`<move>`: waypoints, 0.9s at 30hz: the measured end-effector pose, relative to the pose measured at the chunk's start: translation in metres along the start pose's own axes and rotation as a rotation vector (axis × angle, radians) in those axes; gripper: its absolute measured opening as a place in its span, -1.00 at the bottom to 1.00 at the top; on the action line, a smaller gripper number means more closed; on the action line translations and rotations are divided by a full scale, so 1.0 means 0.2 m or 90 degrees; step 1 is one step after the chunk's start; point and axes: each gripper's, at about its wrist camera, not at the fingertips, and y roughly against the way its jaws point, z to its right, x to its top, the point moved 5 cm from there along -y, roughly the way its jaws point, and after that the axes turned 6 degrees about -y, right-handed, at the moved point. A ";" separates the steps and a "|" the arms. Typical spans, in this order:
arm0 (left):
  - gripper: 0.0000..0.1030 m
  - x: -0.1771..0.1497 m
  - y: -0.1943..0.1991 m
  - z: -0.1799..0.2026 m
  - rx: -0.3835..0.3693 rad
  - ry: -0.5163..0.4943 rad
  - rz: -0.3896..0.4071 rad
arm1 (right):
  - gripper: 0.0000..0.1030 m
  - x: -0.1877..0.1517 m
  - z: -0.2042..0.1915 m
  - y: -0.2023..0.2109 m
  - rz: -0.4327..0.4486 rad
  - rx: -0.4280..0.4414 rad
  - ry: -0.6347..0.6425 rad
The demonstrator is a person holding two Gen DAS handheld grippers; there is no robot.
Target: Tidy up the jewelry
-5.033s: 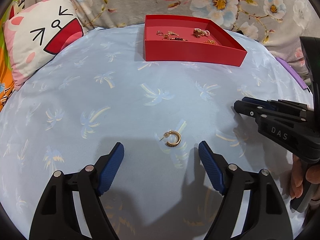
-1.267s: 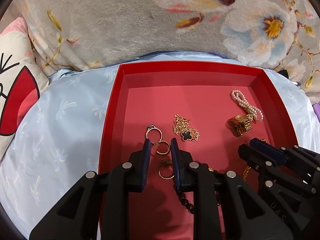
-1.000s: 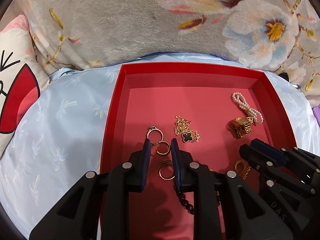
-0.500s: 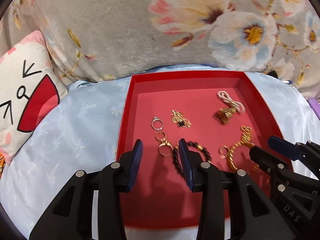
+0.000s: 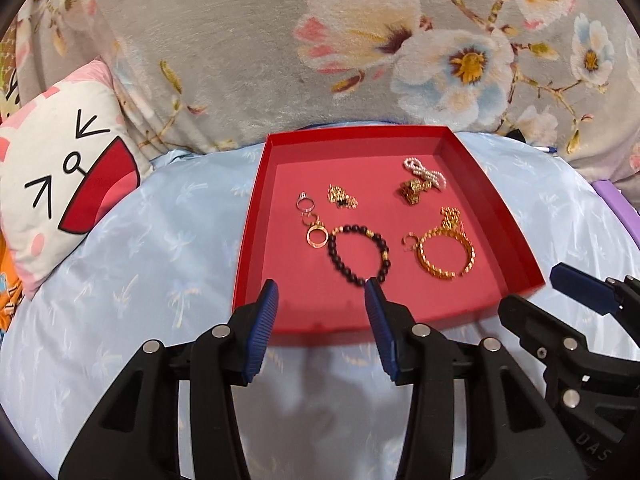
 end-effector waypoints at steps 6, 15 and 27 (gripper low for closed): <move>-0.07 -0.14 0.04 0.02 0.012 0.002 -0.008 | 0.30 -0.12 0.01 0.04 0.002 -0.017 -0.009; 0.27 -0.33 0.13 0.07 0.053 -0.021 0.019 | 0.41 -0.32 0.06 0.10 0.032 -0.064 -0.005; 0.66 -0.34 0.14 0.05 0.070 -0.009 0.031 | 0.56 -0.36 0.11 0.10 0.053 -0.051 -0.035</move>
